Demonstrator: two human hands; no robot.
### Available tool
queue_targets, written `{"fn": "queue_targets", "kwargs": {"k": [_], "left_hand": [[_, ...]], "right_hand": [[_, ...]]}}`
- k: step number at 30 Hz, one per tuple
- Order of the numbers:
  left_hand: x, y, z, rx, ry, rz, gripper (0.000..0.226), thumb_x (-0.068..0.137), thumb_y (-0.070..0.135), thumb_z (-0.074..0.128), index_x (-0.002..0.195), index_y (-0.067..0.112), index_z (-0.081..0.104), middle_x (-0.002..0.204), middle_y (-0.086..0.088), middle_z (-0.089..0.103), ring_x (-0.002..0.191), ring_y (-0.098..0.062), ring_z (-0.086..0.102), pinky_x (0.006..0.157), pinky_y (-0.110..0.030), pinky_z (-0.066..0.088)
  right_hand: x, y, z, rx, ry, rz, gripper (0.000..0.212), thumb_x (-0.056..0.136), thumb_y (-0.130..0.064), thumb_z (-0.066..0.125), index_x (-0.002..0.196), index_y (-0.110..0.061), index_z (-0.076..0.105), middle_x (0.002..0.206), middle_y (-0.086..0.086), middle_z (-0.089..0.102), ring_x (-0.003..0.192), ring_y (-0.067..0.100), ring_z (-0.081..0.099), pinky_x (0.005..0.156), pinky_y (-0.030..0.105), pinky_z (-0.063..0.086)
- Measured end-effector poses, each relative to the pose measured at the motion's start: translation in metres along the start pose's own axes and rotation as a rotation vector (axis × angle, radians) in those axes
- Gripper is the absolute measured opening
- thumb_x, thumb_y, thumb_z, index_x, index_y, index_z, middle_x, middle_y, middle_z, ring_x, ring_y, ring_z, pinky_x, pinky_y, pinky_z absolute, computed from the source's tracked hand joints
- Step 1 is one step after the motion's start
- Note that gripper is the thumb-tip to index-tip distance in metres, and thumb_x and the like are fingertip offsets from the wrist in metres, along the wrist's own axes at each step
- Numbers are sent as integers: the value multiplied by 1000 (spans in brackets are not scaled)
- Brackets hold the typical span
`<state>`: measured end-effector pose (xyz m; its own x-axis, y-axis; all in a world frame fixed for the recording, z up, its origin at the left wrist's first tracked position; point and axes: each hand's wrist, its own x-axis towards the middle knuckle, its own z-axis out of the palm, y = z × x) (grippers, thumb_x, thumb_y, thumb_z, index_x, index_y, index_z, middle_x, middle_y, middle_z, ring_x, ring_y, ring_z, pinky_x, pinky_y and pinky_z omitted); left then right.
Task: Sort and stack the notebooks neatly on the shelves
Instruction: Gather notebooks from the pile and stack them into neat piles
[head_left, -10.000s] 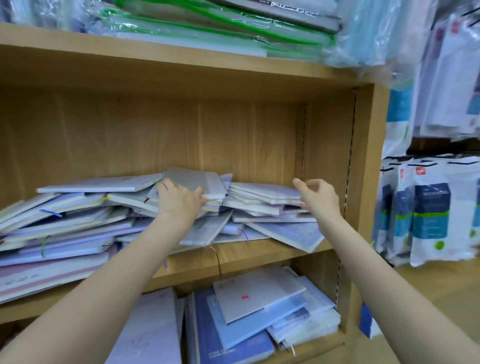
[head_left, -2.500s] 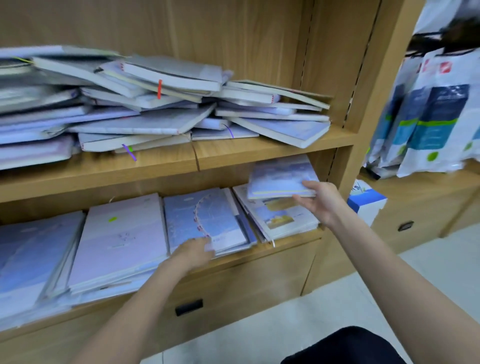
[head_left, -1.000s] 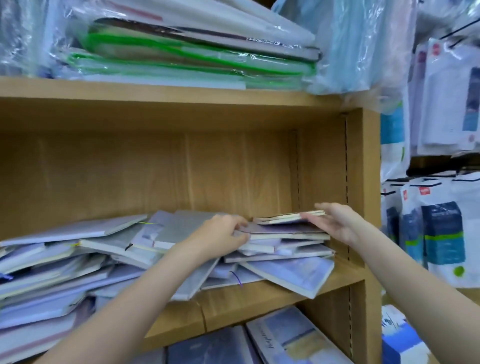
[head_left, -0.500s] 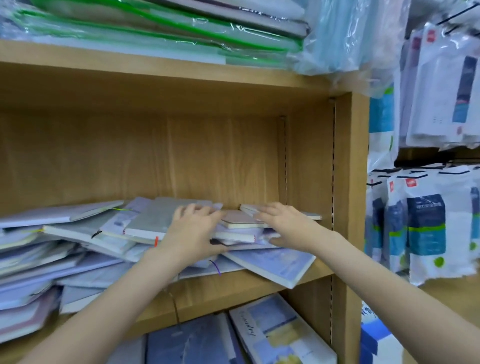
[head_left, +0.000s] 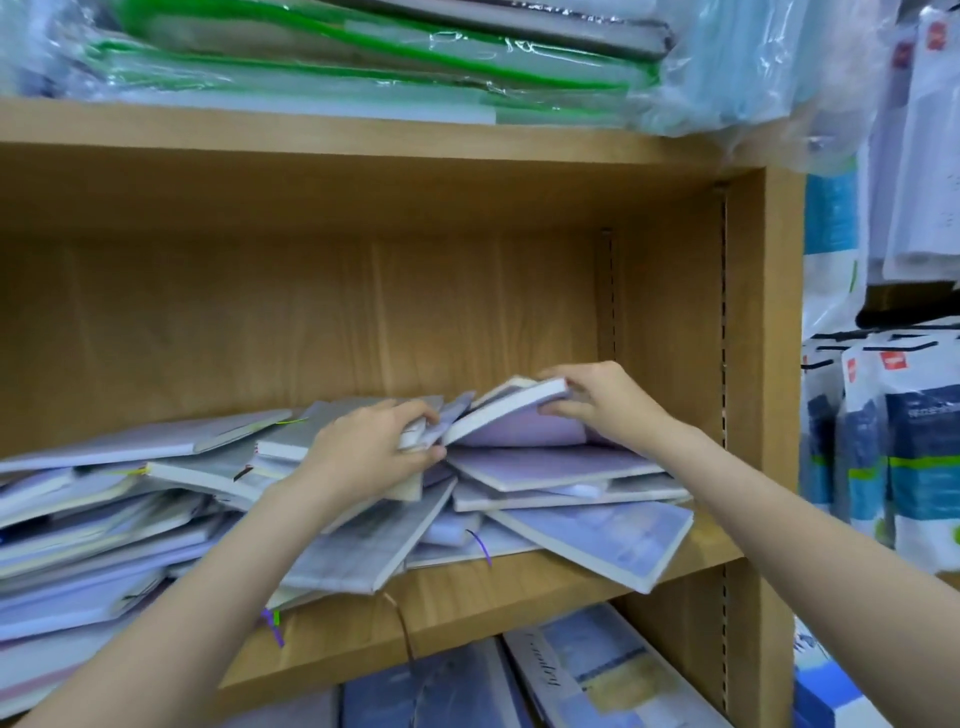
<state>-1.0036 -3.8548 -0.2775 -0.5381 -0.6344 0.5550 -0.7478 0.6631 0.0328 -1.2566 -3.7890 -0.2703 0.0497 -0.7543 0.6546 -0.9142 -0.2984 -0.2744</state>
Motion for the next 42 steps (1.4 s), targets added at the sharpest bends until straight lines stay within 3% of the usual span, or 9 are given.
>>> {"fn": "queue_targets", "kwargs": {"k": [5,11,17,23,27,31,34,38,42], "left_hand": [[5,-5,-3,-127,102,-50,29,86,52,52,113,41,55,111,6,64,108,-24,56,78,-31,41],[13,-3,-5,-146,154,-145,25,90,40,53,114,39,56,113,0,64,107,-29,56,74,-31,38],[-11,8,2,157,-136,2,55,83,47,59,134,41,39,135,3,48,125,-22,44,98,-34,34],[-47,45,-6,-560,28,154,103,73,42,75,148,30,6,150,4,26,137,-11,27,100,-16,26],[-40,82,7,-527,-19,83,117,69,57,70,138,40,-24,157,-7,3,144,-24,10,111,-43,27],[-39,94,9,-424,261,-44,82,88,19,55,149,28,1,132,-14,49,111,-36,52,79,-33,42],[-33,74,-9,-798,352,-106,50,83,19,55,131,20,42,108,-6,60,96,-27,55,67,-26,34],[-15,63,-37,-1394,385,-304,17,80,8,57,95,16,54,91,-4,62,83,-21,59,71,-31,49],[4,82,-57,-1642,227,-417,6,87,5,53,87,10,54,68,-1,62,52,-11,59,40,-15,41]], "right_hand": [[5,-5,20,137,301,38,16,80,-14,72,94,-6,68,72,6,58,61,8,45,61,19,35],[48,-20,-16,696,753,261,9,80,-17,70,74,-18,63,74,6,63,75,13,52,70,38,44],[12,-72,-22,699,597,119,5,85,-13,66,84,-18,64,85,11,67,82,16,59,77,41,49],[-6,-111,-24,790,697,131,10,80,-19,66,77,-12,61,75,7,57,74,16,49,70,32,40],[-15,-132,-23,1275,646,337,13,87,-5,60,75,-2,57,81,13,55,76,19,52,71,33,44],[-29,-129,-41,1348,388,305,12,95,-14,53,100,-7,62,104,10,64,96,17,62,84,38,49],[-50,-106,-50,986,244,256,29,96,-21,51,124,-14,55,128,2,58,120,10,53,105,37,39],[-82,-81,-16,251,-151,15,75,85,-24,68,146,-22,25,153,-7,26,139,2,21,114,21,18],[-58,-74,0,-233,416,-224,51,79,-6,47,130,-5,52,135,14,52,128,26,47,109,42,27]]}}
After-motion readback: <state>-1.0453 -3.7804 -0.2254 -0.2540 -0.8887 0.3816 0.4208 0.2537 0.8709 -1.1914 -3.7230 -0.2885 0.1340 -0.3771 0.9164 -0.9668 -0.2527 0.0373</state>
